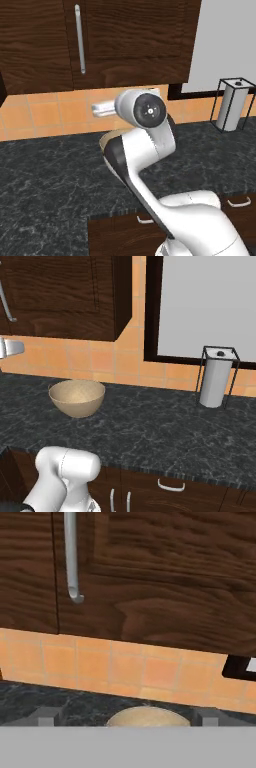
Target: Open the cabinet, pick up the bread from the cabinet and place it in the basket. Then move the basket to the dining counter.
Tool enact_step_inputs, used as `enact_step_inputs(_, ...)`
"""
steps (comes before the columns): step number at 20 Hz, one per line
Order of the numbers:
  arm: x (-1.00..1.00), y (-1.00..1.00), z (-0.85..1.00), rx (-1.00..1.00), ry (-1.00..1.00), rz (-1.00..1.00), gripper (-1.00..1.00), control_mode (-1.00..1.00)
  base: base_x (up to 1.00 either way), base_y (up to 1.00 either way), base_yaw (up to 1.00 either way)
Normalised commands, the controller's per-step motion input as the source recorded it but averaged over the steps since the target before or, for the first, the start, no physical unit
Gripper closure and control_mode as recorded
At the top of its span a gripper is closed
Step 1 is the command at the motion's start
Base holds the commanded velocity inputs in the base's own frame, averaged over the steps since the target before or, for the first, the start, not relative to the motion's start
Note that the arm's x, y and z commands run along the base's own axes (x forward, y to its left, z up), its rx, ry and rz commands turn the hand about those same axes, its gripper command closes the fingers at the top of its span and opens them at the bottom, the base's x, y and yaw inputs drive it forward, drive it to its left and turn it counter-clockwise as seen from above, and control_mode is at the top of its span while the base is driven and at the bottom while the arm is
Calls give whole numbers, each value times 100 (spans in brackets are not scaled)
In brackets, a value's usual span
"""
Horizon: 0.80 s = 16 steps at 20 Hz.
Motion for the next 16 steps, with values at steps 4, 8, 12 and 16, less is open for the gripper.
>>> enact_step_inputs(4,5,66,91,17,1,-2,-100,-100,0,0,0)
enact_step_inputs(8,33,29,93,14,11,0,-100,-100,0,0,0)
enact_step_inputs(12,38,24,60,5,3,0,-100,-100,0,0,0)
enact_step_inputs(16,47,20,0,0,0,-1,-100,-100,0,0,0)
